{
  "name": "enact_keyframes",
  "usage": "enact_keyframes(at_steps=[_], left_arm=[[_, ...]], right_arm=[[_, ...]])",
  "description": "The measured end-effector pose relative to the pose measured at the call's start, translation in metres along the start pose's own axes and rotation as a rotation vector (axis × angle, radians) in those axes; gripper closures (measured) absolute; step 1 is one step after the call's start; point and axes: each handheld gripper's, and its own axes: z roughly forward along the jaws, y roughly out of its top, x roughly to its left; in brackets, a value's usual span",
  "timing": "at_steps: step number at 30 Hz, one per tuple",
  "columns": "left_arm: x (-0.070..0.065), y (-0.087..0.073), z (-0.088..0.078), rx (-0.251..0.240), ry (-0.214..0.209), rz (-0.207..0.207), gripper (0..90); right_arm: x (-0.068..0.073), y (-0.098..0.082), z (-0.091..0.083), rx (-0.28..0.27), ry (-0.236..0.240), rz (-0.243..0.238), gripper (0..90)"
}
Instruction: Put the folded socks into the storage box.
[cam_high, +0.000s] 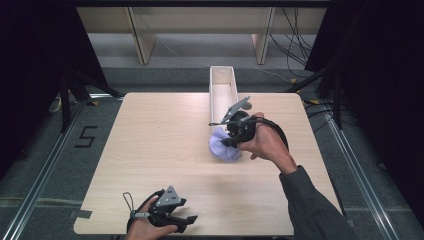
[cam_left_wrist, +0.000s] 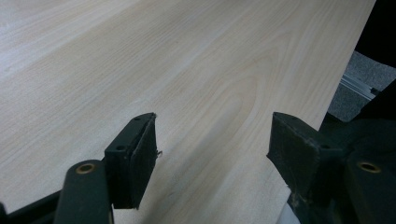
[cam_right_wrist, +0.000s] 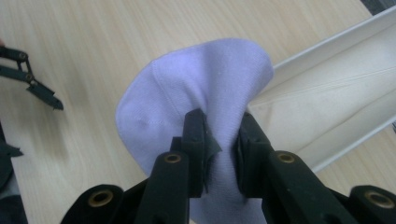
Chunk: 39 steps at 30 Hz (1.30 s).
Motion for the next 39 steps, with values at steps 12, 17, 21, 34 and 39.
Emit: enact_keyframes(at_steps=[12, 17, 21, 34, 39], left_arm=[[-0.001, 0.000, 0.000, 0.009, -0.004, -0.001, 31.8], [-0.001, -0.001, 0.001, 0.009, -0.006, 0.005, 31.8], [0.000, -0.001, 0.000, 0.024, -0.007, 0.020, 31.8], [-0.002, -0.002, 0.002, 0.014, -0.012, 0.005, 31.8], [-0.002, -0.002, 0.002, 0.016, -0.011, 0.006, 31.8]], right_arm=[[-0.028, 0.022, -0.001, -0.005, -0.049, 0.101, 76.5], [-0.039, 0.028, 0.001, -0.008, -0.083, 0.116, 76.5], [-0.047, 0.032, 0.009, -0.006, -0.096, 0.153, 76.5], [-0.067, 0.036, 0.034, 0.016, -0.118, 0.244, 76.5], [-0.071, 0.034, 0.045, 0.038, -0.112, 0.296, 76.5]])
